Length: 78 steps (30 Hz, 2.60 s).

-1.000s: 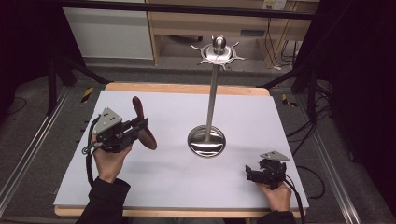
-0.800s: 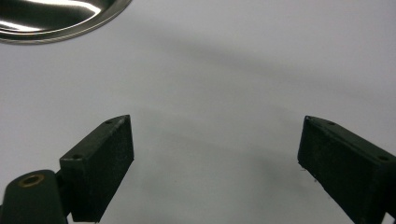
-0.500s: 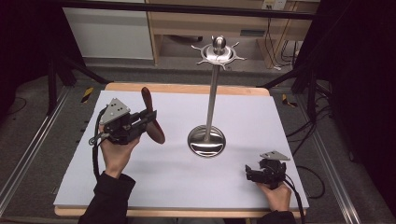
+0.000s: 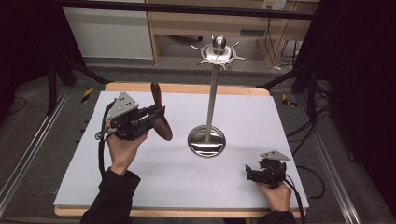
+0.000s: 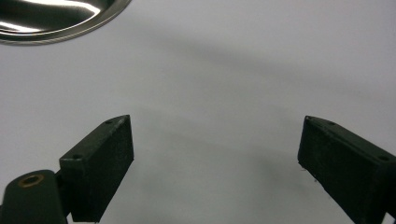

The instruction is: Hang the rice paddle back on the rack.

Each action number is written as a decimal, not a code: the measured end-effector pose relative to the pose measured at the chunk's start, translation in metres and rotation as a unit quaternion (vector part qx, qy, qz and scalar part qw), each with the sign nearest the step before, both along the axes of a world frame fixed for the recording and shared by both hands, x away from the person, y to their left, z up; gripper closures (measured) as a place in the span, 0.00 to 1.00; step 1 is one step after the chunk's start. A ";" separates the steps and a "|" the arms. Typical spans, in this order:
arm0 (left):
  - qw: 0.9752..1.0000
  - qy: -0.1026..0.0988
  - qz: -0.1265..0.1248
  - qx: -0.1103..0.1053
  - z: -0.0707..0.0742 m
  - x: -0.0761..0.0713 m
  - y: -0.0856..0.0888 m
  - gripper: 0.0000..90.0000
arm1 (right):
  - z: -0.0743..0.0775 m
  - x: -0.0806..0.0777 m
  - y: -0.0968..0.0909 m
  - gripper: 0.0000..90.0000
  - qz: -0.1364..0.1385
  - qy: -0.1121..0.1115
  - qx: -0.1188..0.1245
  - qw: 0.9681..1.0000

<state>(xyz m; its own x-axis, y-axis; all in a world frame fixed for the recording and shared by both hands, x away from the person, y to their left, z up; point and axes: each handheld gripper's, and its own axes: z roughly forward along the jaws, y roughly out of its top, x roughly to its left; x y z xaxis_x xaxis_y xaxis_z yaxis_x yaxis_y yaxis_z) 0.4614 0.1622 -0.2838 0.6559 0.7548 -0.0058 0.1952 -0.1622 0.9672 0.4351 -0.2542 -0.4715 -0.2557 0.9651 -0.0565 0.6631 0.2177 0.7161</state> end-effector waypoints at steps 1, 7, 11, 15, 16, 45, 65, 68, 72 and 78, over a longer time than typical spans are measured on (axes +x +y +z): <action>1.000 -0.002 -0.001 0.000 0.001 0.000 -0.002 0.86 | 0.000 0.000 0.000 0.12 -0.001 0.000 0.000 1.000; 1.000 -0.009 -0.010 0.000 0.011 0.000 -0.010 0.86 | 0.000 0.000 0.000 0.12 -0.001 -0.001 0.001 1.000; 1.000 -0.005 -0.011 -0.002 0.016 0.000 -0.014 0.86 | 0.000 0.000 -0.001 0.12 -0.003 -0.001 0.003 1.000; 1.000 -0.010 -0.016 -0.004 0.022 0.001 -0.019 0.86 | 0.001 0.000 -0.001 0.12 -0.001 -0.003 0.003 1.000; 1.000 -0.011 -0.019 -0.003 0.023 0.001 -0.020 0.86 | 0.001 0.000 -0.001 0.12 -0.002 -0.002 0.003 1.000; 0.999 -0.016 -0.047 0.011 0.046 0.014 -0.057 0.86 | 0.001 0.000 -0.002 0.12 -0.004 0.000 0.012 1.000; 0.999 -0.006 -0.042 0.018 0.051 0.028 -0.068 0.86 | 0.001 0.000 -0.003 0.12 -0.002 -0.002 0.012 1.000; 0.999 -0.005 -0.043 0.019 0.051 0.029 -0.069 0.86 | 0.001 0.000 -0.003 0.12 -0.002 -0.002 0.012 1.000; 0.999 -0.003 -0.044 0.024 0.052 0.031 -0.071 0.86 | 0.001 0.000 -0.003 0.12 -0.001 0.000 0.012 1.000; 0.999 0.002 -0.043 0.024 0.054 0.033 -0.074 0.86 | 0.001 0.000 -0.003 0.12 -0.001 0.001 0.013 1.000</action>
